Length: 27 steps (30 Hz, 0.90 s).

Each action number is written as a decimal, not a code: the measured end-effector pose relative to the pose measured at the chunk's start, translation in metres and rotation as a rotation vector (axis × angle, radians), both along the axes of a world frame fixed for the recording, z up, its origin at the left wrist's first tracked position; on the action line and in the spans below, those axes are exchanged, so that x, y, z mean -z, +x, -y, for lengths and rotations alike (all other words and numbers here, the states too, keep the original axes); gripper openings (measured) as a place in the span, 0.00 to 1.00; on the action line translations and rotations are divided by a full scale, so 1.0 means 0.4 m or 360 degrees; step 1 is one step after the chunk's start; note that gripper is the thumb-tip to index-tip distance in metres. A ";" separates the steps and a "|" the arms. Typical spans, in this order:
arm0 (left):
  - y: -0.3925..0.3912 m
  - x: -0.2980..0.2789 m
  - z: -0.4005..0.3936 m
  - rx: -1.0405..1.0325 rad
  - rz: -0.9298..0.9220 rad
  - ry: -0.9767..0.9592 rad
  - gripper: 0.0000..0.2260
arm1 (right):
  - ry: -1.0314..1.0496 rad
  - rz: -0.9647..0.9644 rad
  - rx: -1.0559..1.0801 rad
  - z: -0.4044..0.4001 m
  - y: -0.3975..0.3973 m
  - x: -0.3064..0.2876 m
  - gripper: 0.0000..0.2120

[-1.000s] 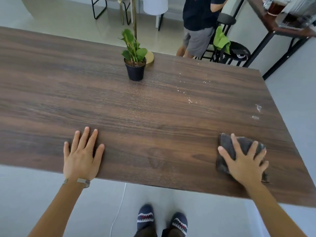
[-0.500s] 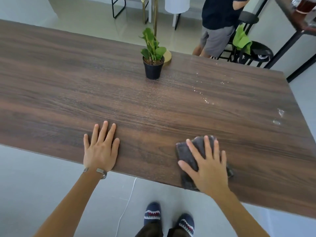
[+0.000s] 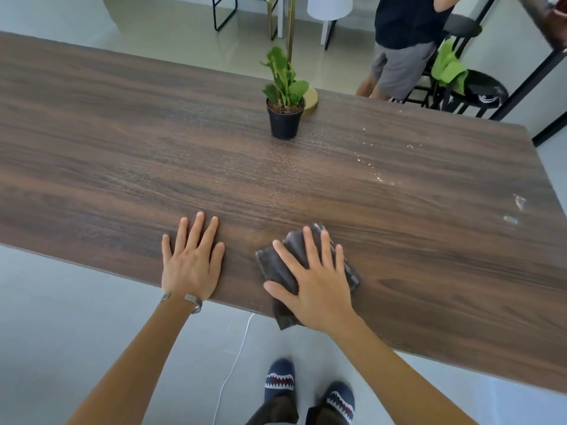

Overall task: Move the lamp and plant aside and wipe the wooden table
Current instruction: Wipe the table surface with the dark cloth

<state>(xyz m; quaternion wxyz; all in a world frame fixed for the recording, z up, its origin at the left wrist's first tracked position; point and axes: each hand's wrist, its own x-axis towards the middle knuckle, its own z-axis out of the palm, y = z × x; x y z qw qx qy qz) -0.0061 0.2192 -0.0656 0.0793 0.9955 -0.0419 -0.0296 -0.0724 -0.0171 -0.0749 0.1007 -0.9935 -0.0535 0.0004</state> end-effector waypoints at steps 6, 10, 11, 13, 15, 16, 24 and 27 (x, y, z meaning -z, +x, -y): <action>0.005 0.004 0.007 -0.0027 0.0035 -0.0025 0.24 | -0.0027 -0.0392 0.0849 0.344 0.098 -0.055 0.41; -0.001 0.002 0.006 -0.0032 0.0014 -0.0004 0.24 | 0.0055 -0.0382 0.0844 0.138 0.348 -0.059 0.41; 0.000 0.000 0.004 -0.0025 0.0004 0.0002 0.24 | 0.0066 -0.0343 0.0650 0.053 0.348 -0.048 0.39; -0.001 0.002 0.000 -0.0010 -0.0006 0.0020 0.24 | 0.0075 -0.0209 0.0245 -0.088 0.263 -0.028 0.37; 0.001 0.004 -0.002 0.0017 -0.0004 0.0017 0.25 | 0.0062 -0.0012 0.0017 -0.120 0.114 -0.007 0.34; 0.001 0.006 -0.002 0.0020 0.0003 0.0003 0.25 | 0.0062 0.0056 -0.0035 -0.083 0.042 0.006 0.34; 0.005 0.008 0.003 0.0006 0.0017 0.0000 0.25 | 0.0008 -0.0317 0.1062 0.348 0.105 -0.052 0.40; 0.001 0.002 0.004 0.0000 -0.0006 0.0022 0.25 | 0.0056 -0.0339 0.1061 0.186 0.288 -0.054 0.39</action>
